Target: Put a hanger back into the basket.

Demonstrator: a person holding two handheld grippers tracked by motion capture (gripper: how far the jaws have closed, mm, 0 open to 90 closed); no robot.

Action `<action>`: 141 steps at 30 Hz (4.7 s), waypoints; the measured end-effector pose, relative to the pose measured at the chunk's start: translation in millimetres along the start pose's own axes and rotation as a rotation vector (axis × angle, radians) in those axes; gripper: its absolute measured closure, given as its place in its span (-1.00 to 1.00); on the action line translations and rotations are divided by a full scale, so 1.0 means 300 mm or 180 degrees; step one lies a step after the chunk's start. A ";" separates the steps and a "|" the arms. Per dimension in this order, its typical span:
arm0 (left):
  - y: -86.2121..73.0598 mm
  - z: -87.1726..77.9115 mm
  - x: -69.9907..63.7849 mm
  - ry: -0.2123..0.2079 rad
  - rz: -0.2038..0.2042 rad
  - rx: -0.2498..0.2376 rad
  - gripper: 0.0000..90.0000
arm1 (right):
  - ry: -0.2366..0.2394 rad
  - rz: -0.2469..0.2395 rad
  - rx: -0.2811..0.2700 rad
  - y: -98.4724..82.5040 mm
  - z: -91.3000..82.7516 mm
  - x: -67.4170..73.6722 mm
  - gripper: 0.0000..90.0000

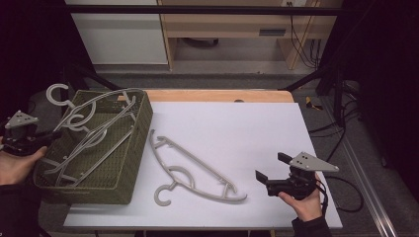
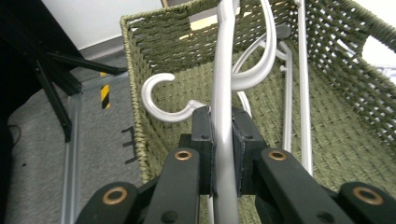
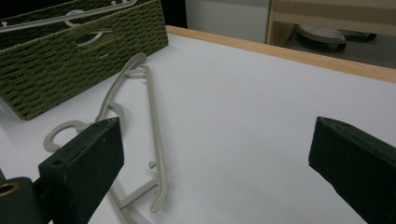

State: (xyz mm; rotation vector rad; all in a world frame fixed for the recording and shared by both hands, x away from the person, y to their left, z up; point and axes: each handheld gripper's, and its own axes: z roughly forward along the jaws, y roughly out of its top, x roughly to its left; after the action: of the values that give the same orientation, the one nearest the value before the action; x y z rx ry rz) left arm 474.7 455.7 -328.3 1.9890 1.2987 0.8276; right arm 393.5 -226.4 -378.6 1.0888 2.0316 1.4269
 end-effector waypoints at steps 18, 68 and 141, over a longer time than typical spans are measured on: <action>-0.006 0.098 -0.049 0.0058 0.0130 0.0447 0.81 | 0.0008 -0.0024 0.0018 0.000 0.001 0.003 -0.92; 0.003 -0.073 -0.357 -0.0854 -0.0071 -0.0753 -0.26 | 0.0108 -0.0155 0.0042 0.045 0.039 0.041 -0.90; -0.067 -0.047 -0.602 -0.1369 0.0050 -0.0918 -0.76 | 0.0973 -0.0676 0.1753 -0.145 0.516 0.347 0.72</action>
State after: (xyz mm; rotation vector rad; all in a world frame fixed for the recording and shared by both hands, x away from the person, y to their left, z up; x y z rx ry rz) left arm 394.7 296.1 -365.6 1.8170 0.8651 0.5185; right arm 426.3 -60.3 -468.0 0.8433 2.7704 0.9949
